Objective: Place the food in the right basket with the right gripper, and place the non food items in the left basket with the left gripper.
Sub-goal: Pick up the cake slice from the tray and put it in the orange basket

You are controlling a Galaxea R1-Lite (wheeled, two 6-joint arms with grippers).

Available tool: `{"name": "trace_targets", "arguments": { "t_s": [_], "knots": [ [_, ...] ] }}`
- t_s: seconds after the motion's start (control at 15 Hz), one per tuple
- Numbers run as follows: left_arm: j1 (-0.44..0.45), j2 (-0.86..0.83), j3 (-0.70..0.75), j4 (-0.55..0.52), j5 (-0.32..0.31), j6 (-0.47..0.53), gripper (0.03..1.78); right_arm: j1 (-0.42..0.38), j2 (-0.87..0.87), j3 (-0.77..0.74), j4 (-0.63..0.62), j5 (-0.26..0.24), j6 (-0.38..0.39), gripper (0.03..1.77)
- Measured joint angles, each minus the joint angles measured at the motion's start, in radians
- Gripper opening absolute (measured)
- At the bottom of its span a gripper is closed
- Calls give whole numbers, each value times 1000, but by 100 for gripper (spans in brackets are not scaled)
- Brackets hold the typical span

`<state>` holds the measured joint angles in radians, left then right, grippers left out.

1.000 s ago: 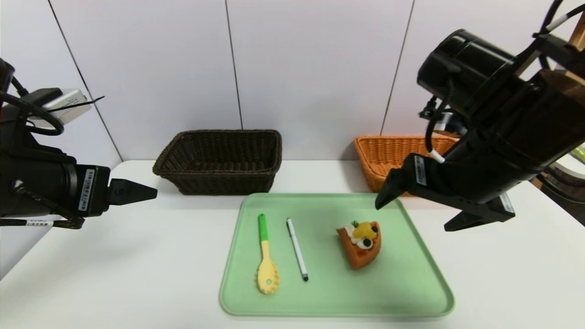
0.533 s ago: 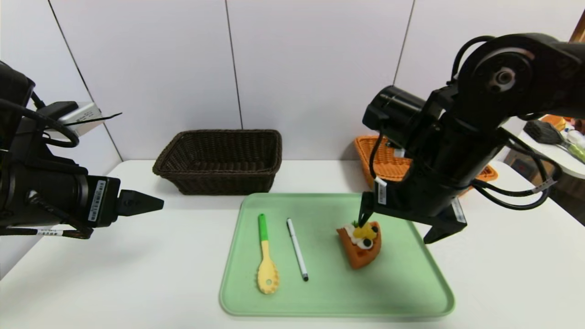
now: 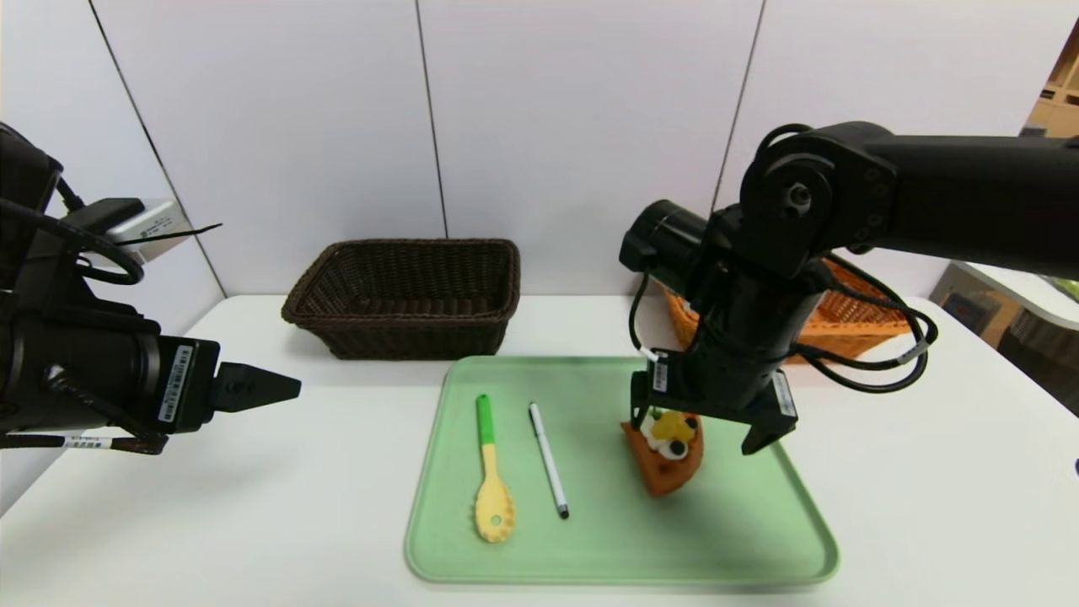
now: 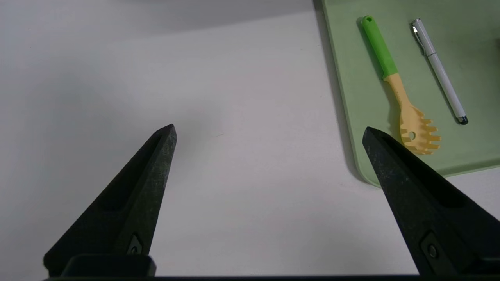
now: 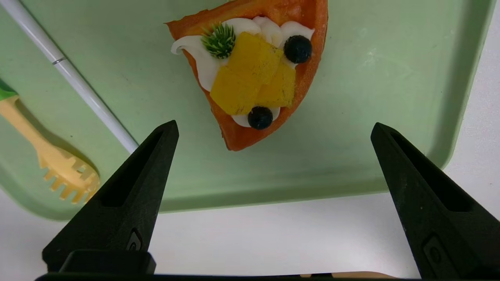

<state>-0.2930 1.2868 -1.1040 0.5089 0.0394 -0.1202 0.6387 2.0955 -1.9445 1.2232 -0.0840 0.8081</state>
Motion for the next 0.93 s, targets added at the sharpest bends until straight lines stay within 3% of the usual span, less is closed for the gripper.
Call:
{"name": "trace_targets", "arguments": {
  "t_s": [0.93],
  "knots": [
    [-27, 10, -11, -17, 4, 0, 169, 1, 91, -4, -33, 0, -3, 171]
  ]
}}
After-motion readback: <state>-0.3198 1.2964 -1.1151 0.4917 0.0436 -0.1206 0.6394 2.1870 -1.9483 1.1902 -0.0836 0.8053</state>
